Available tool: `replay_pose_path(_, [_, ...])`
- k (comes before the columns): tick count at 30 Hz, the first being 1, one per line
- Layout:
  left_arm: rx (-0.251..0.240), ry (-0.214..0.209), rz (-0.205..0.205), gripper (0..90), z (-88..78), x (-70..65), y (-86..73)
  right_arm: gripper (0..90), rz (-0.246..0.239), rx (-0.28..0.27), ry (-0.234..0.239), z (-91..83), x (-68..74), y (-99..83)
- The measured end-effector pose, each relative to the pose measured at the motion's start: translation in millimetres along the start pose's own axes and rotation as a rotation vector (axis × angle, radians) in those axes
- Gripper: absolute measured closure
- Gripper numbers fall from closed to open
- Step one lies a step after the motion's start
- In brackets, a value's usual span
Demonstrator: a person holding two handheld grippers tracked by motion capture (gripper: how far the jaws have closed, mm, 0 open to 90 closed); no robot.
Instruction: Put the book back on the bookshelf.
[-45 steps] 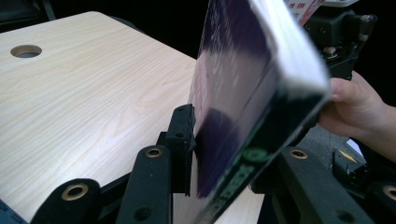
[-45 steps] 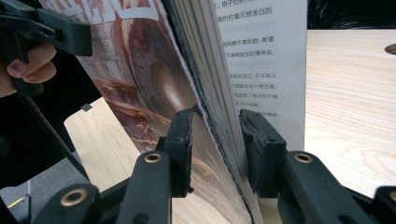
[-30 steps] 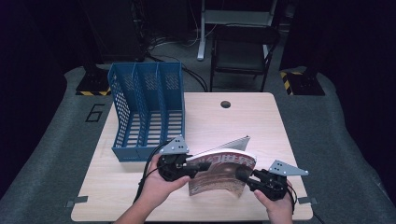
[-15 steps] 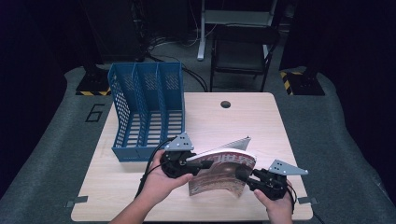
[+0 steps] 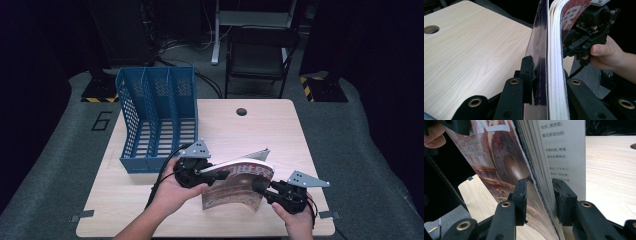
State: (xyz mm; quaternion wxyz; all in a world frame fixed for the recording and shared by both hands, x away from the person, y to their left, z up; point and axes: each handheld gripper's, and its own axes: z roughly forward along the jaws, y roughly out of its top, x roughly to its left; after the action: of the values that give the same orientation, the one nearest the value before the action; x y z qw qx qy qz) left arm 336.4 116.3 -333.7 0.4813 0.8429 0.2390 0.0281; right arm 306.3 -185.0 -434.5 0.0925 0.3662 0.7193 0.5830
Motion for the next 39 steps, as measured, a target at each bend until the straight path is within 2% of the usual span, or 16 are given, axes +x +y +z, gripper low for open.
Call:
replay_pose_path(2, [0.000, -0.002, 0.001, 76.4, 0.4, -0.1, 0.8, 65.5, -0.002, 0.001, -0.002, 0.0, 0.0, 0.2])
replay_pose_path(4, [0.016, 0.002, 0.020, 76.6, -0.2, 0.5, 2.3, 65.6, 0.005, 0.000, 0.004, 0.4, 0.0, 0.3])
replay_pose_path(7, [0.010, 0.001, 0.010, 76.6, 1.0, -1.4, 2.8, 65.8, 0.001, 0.000, -0.001, 0.5, -0.3, 0.5])
replay_pose_path(14, [0.029, 0.011, 0.033, 77.3, 1.2, -2.8, 6.7, 66.1, 0.005, 0.001, -0.005, 1.9, -1.0, 1.6])
replay_pose_path(17, [0.037, 0.015, 0.021, 77.2, 1.3, -4.0, 8.4, 66.1, 0.005, -0.001, -0.004, 2.5, -1.4, 2.0])
replay_pose_path(22, [0.044, 0.016, 0.039, 77.6, 2.5, -4.5, 11.5, 66.2, 0.009, -0.002, -0.004, 3.4, -1.7, 2.5])
replay_pose_path(25, [0.045, 0.019, 0.031, 77.6, 3.1, -4.5, 12.1, 66.2, 0.009, -0.004, -0.003, 3.6, -1.7, 2.7])
replay_pose_path(32, [0.057, 0.024, 0.050, 78.8, 3.0, -3.5, 13.6, 66.3, 0.009, -0.004, -0.004, 3.9, -2.2, 2.6])
replay_pose_path(39, [0.064, 0.030, 0.047, 80.2, 3.1, -4.0, 14.6, 66.2, 0.010, -0.005, -0.001, 4.1, -2.2, 2.5])
